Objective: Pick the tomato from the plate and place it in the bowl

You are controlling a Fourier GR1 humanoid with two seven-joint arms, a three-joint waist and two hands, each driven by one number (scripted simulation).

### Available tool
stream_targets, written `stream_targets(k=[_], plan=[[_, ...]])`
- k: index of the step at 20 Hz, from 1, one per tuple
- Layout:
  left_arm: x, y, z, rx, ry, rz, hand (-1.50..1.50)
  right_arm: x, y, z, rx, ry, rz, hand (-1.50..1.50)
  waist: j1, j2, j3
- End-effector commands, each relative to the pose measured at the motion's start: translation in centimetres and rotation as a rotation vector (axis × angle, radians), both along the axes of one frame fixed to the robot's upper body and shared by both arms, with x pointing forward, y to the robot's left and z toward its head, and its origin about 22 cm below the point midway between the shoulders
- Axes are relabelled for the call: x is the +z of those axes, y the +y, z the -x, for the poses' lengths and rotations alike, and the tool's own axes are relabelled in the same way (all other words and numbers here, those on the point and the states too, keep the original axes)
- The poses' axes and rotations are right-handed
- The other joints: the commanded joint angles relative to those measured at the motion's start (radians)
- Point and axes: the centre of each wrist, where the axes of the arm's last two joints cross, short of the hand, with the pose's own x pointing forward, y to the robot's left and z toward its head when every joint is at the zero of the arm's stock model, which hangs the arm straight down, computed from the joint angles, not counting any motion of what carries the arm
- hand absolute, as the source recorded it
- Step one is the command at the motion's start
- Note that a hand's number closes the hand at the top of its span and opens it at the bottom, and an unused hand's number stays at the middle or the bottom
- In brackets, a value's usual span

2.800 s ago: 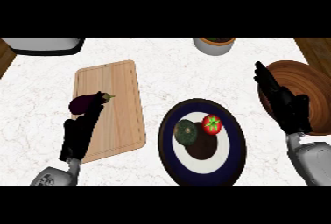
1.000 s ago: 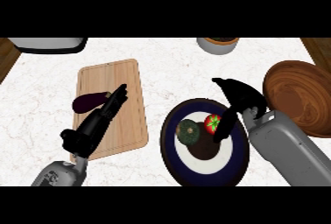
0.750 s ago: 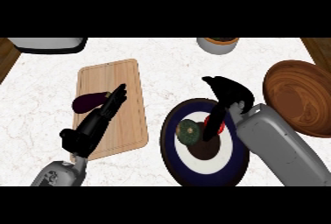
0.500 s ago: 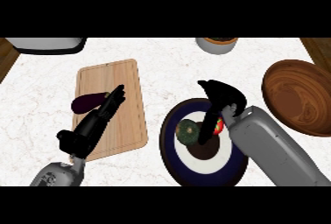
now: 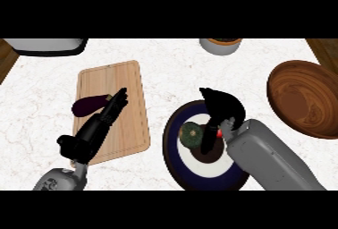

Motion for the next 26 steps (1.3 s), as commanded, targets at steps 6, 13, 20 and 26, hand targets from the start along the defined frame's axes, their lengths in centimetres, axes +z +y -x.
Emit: stream_targets(k=[6, 13, 20, 26], plan=[[0.8, -0.5, -0.4, 0.002, -0.017, -0.014, 0.00, -1.8, 1.1, 1.4, -0.093, -0.093, 0.171, -1.50, 0.003, 0.000, 0.000], [1.9, 0.5, 0.6, -0.011, 0.008, -0.003, 0.00, -4.8, -2.0, 1.4, -0.156, -0.053, 0.208, -1.50, 0.003, 0.000, 0.001], [0.0, -0.1, -0.5, -0.004, 0.000, 0.004, 0.00, -4.4, -2.4, 0.2, -0.143, -0.009, 0.184, -1.50, 0.001, 0.002, 0.000], [1.4, 0.3, -0.5, -0.003, -0.023, -0.008, 0.00, -8.6, -3.5, 1.9, -0.139, -0.042, 0.159, -1.50, 0.001, 0.002, 0.001]])
